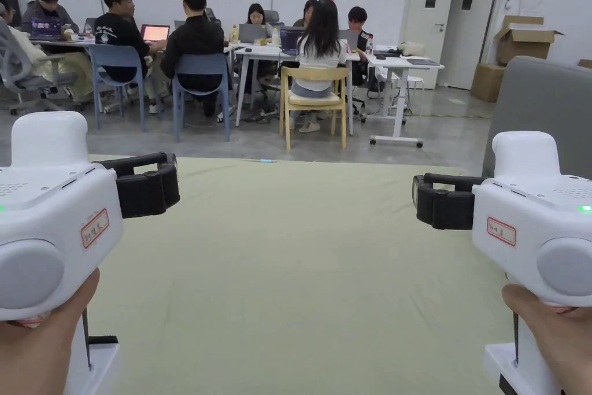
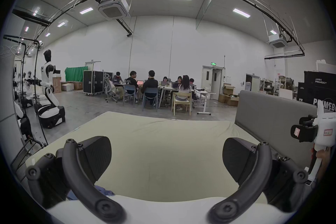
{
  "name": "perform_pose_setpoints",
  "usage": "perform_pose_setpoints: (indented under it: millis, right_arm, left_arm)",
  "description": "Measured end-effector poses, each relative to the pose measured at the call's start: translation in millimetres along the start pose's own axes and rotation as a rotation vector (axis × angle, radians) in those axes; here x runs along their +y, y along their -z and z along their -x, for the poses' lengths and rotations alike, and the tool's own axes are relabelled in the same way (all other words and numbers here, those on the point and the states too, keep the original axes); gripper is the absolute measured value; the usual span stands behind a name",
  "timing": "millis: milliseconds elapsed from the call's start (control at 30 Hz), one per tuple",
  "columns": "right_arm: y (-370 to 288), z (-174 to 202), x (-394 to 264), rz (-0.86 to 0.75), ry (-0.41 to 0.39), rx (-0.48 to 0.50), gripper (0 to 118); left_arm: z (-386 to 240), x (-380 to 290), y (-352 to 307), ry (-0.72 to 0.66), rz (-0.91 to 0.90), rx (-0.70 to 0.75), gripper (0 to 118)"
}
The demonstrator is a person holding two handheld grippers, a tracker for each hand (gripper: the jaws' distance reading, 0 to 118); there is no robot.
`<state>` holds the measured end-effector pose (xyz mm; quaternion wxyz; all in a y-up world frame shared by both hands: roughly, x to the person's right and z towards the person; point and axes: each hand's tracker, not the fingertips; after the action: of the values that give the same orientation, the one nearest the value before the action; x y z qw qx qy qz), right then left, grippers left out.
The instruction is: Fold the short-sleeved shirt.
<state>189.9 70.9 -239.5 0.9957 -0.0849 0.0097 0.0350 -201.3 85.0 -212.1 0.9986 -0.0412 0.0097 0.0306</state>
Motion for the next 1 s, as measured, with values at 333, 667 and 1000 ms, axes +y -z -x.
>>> perform_pose_setpoints:
  millis: [333,667,1000]
  right_arm:
    - [2.3,0.4,0.5,-0.016,0.035,-0.004,118]
    - [3.0,-6.0,4.2,-0.005,0.052,0.013,118]
    - [-2.9,1.5,6.2,-0.052,0.028,-0.054,118]
  left_arm:
    - [-0.8,0.3,0.8,0.0,-0.009,0.001,118]
    - [-4.4,4.8,4.8,0.012,-0.01,0.001,118]
    - [-3.9,5.7,8.6,0.02,0.002,-0.006,118]
